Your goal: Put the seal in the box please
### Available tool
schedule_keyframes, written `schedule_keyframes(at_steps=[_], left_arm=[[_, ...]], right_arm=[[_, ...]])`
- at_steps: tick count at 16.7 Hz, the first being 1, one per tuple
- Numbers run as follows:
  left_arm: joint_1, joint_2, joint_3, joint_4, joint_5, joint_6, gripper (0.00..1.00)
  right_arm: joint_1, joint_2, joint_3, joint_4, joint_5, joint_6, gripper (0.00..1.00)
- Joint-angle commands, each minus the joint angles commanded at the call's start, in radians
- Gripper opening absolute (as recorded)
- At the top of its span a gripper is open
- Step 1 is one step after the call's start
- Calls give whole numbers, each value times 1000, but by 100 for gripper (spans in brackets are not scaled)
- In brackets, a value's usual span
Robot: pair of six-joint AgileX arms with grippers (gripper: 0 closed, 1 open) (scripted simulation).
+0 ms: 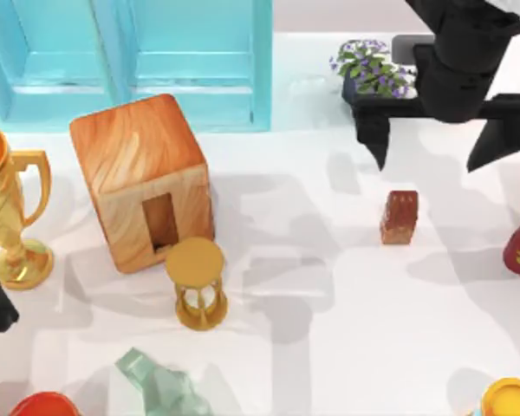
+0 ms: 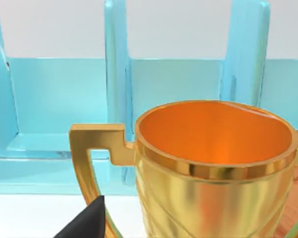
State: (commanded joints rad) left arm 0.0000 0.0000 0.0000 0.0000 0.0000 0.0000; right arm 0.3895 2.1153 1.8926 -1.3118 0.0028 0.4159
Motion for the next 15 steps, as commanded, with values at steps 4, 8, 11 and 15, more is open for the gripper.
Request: schedule_keyframes(at_steps=[4, 8, 11, 15], left_arm=[[0, 0, 0, 0, 0, 0, 100], [0, 0, 0, 0, 0, 0, 100], [0, 0, 0, 0, 0, 0, 100], [0, 0, 0, 0, 0, 0, 100]], right_arm=[[23, 40, 24, -21, 0, 15, 100], [19, 39, 19, -16, 0, 14, 100], [21, 53, -35, 48, 0, 13, 100], [23, 86, -162, 214, 0, 16, 100]])
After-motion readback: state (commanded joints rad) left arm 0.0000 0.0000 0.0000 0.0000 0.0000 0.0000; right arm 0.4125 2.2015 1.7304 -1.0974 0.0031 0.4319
